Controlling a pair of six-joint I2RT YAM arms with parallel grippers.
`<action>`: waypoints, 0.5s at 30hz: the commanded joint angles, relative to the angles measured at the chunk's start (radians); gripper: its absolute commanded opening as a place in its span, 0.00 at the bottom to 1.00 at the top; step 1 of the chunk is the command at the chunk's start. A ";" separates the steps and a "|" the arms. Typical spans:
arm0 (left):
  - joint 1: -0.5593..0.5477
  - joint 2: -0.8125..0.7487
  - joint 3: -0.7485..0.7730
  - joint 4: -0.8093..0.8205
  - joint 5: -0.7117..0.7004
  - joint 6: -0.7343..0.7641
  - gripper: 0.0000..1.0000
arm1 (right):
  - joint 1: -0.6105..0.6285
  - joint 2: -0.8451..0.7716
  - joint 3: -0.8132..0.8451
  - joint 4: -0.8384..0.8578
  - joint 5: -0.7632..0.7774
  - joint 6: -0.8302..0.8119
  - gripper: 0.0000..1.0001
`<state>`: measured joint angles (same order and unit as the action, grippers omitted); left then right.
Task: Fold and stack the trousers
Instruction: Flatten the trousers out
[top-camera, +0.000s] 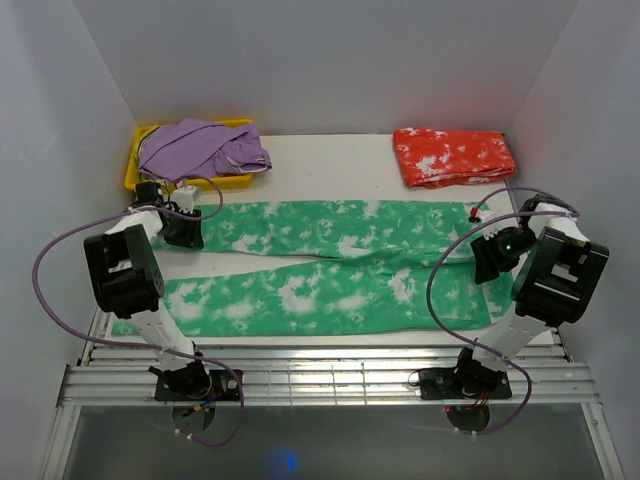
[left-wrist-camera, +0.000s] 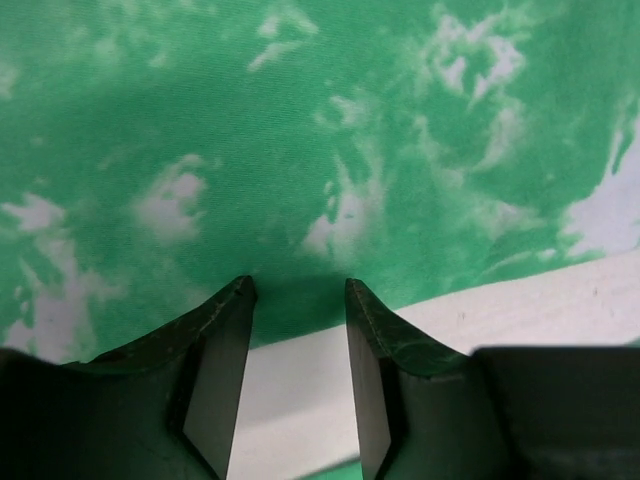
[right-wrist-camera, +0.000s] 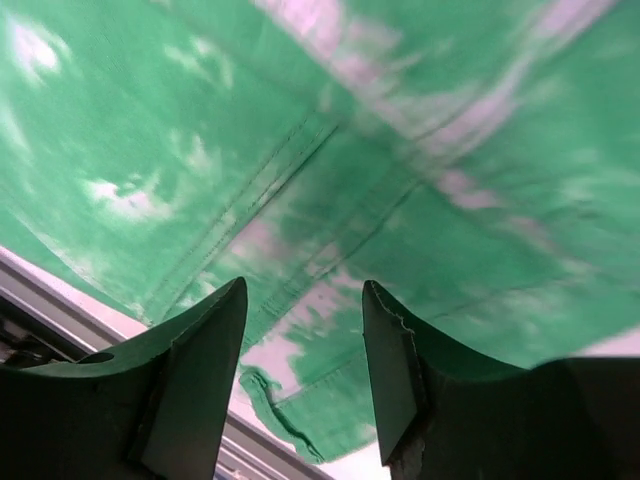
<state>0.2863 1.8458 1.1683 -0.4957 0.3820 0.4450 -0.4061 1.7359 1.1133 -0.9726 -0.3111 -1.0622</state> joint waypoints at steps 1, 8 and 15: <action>0.005 -0.092 -0.085 -0.156 -0.037 0.107 0.53 | -0.010 0.008 0.278 -0.017 -0.229 0.054 0.55; 0.005 -0.057 0.186 -0.322 0.050 0.130 0.60 | 0.030 0.184 0.546 0.025 -0.324 0.212 0.52; 0.005 0.143 0.447 -0.322 0.025 0.097 0.60 | 0.125 0.306 0.586 0.170 -0.281 0.321 0.48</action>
<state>0.2867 1.9049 1.5562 -0.7895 0.4011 0.5488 -0.3302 2.0087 1.6794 -0.8669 -0.5858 -0.8177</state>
